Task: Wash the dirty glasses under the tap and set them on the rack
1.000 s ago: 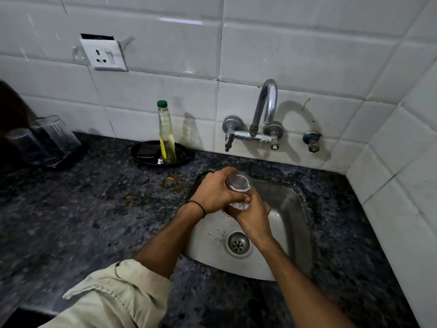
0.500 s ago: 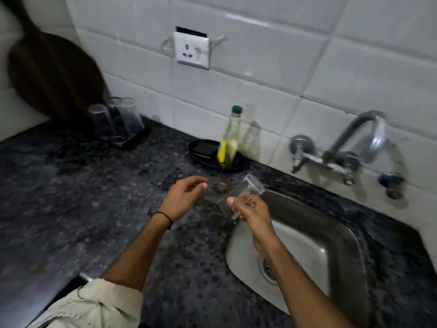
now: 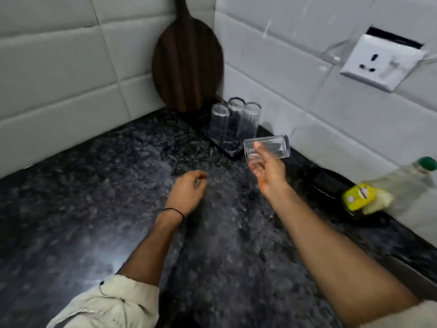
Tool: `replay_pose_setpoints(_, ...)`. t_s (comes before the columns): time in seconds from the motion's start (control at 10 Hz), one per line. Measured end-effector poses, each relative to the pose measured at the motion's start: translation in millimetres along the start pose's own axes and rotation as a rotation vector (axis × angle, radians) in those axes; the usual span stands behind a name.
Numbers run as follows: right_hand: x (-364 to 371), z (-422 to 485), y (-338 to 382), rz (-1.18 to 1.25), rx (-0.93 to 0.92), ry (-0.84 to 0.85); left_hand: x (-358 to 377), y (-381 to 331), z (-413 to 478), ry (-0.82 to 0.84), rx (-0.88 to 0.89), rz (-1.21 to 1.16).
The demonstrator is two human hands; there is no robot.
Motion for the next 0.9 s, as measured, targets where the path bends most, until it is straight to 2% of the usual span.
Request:
replay_pose_setpoints(0.1, 18, 41, -4, -0.143, -0.093, -0.114, -7, 18, 25, 0.068, 0.046, 0.178)
replay_pose_setpoints(0.2, 25, 70, -10, -0.286, -0.136, -0.266, -3, 35, 45, 0.184, 0.0, 0.366)
replay_pose_setpoints(0.3, 33, 84, -10, -0.422, -0.157, -0.34, 4, 43, 54, 0.237, -0.052, 0.435)
replay_pose_setpoints(0.5, 39, 99, -14, -0.714, -0.142, -0.394, 14, 53, 54, 0.17, -0.116, 0.462)
replay_pose_setpoints(0.7, 51, 100, -15, -1.032, -0.184, -0.311, 11, 53, 54, 0.135, -0.118, 0.455)
replay_pose_setpoints(0.9, 52, 94, -13, -1.153, -0.122, -0.204, 9, 50, 55, 0.142, -0.122, 0.462)
Point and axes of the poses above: each hand's wrist, its own z-axis towards the middle knuckle, its own x-axis out of the palm, y = z × x, the point moved 7 cm from there along z, towards the middle knuckle, and after that the axes turned 15 degrees about y, right-handed, at the moved point
